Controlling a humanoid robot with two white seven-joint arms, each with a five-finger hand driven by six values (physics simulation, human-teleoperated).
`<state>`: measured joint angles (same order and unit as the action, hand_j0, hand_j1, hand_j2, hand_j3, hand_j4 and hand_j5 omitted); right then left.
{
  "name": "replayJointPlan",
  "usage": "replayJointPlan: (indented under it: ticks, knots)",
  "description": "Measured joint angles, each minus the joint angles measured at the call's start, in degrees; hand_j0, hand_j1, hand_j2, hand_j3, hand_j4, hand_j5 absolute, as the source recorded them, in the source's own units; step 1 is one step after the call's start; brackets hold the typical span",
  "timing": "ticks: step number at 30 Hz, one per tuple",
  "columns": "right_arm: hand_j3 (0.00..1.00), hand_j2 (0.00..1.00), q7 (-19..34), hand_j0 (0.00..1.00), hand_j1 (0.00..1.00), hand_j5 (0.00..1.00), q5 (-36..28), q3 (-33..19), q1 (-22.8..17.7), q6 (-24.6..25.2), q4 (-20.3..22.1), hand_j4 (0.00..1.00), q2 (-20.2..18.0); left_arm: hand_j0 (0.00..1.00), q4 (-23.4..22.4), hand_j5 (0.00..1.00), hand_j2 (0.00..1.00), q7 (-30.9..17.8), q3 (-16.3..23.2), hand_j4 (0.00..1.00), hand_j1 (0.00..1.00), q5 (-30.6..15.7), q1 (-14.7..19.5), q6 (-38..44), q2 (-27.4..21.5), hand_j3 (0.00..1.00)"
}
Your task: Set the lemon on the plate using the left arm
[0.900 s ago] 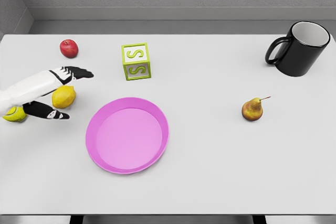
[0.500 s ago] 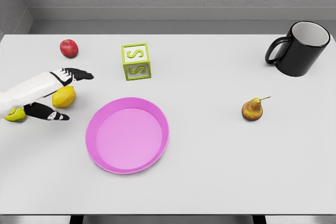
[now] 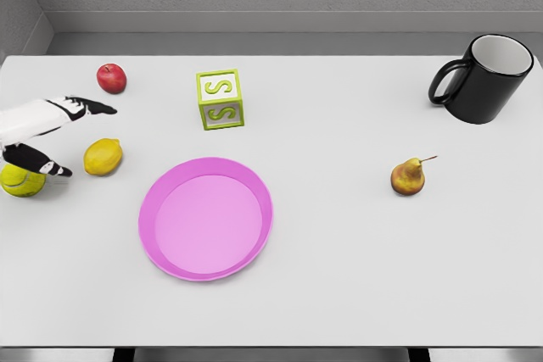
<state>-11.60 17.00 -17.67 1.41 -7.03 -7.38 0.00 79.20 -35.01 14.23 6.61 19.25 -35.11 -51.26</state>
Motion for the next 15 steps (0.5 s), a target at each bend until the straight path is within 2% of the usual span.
replayJointPlan:
  ticks: [2,4,12,14,15]
  knots:
    - [1.00,1.00,0.0,1.00,1.00,1.00,0.0,0.0,0.0,0.0,0.0,1.00,0.0,1.00,-0.3,1.00,1.00,0.0,1.9,1.00,1.00,0.4,0.4,0.0,-0.1,1.00]
    - [1.00,1.00,0.0,1.00,1.00,1.00,0.0,0.0,0.0,0.0,0.0,1.00,0.0,1.00,-0.4,1.00,1.00,0.0,3.9,1.00,1.00,1.4,2.5,0.0,-0.2,1.00]
    - [1.00,1.00,0.0,1.00,1.00,1.00,0.0,0.0,0.0,0.0,0.0,1.00,0.0,1.00,-1.2,1.00,1.00,0.0,7.8,1.00,1.00,4.0,3.1,0.0,-0.9,1.00]
    - [1.00,1.00,0.0,1.00,1.00,1.00,0.0,0.0,0.0,0.0,0.0,1.00,0.0,1.00,-1.4,1.00,1.00,0.0,8.8,1.00,1.00,5.0,6.2,0.0,-1.0,1.00]
    - [1.00,1.00,0.0,1.00,1.00,1.00,0.0,0.0,0.0,0.0,0.0,1.00,0.0,1.00,-1.7,1.00,1.00,0.0,9.6,1.00,1.00,5.6,6.7,0.0,-0.9,1.00]
